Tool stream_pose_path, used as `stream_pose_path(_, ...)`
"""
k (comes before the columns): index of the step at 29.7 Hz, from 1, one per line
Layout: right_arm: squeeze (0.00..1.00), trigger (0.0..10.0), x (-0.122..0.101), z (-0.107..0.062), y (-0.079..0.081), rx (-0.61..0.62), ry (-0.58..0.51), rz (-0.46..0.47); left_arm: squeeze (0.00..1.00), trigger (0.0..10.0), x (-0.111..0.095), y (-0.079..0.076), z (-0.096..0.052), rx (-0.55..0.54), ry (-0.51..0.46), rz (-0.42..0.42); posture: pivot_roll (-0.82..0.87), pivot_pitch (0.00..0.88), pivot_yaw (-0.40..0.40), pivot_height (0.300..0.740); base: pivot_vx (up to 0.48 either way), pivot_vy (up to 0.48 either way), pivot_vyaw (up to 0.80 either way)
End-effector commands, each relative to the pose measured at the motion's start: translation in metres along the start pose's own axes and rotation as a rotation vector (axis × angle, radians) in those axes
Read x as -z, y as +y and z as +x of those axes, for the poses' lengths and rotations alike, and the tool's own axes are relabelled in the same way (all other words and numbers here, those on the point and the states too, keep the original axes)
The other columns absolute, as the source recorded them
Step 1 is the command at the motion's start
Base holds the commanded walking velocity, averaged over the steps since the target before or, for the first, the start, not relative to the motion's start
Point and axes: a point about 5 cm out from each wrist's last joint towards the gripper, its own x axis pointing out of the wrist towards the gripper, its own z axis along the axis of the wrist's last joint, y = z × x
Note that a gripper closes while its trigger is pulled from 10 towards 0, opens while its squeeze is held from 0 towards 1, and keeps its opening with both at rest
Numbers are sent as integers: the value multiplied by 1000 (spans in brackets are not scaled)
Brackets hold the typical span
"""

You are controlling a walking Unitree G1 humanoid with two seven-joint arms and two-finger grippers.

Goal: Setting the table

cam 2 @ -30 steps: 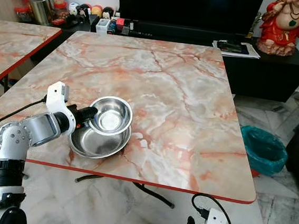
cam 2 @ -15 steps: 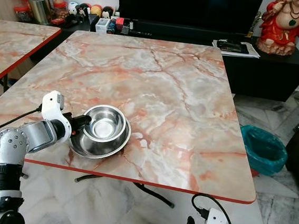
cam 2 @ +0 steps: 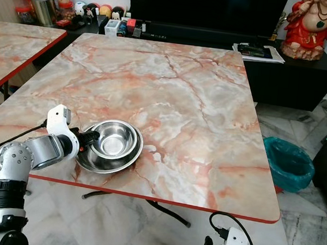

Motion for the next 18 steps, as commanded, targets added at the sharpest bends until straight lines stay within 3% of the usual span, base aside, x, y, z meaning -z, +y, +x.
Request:
stream_pose_path(1, 0, 10000, -4, 1, 0, -4, -14, -12, 0, 10000, 3, 6, 0, -34, 18, -6, 38, 23, 3, 736, 0, 0, 0)
stream_pose_path(18, 0, 10000, -5, 0, 0, -11, -24, -13, 0, 10000, 4, 9, 1, -59, 24, -6, 38, 23, 3, 736, 0, 0, 0)
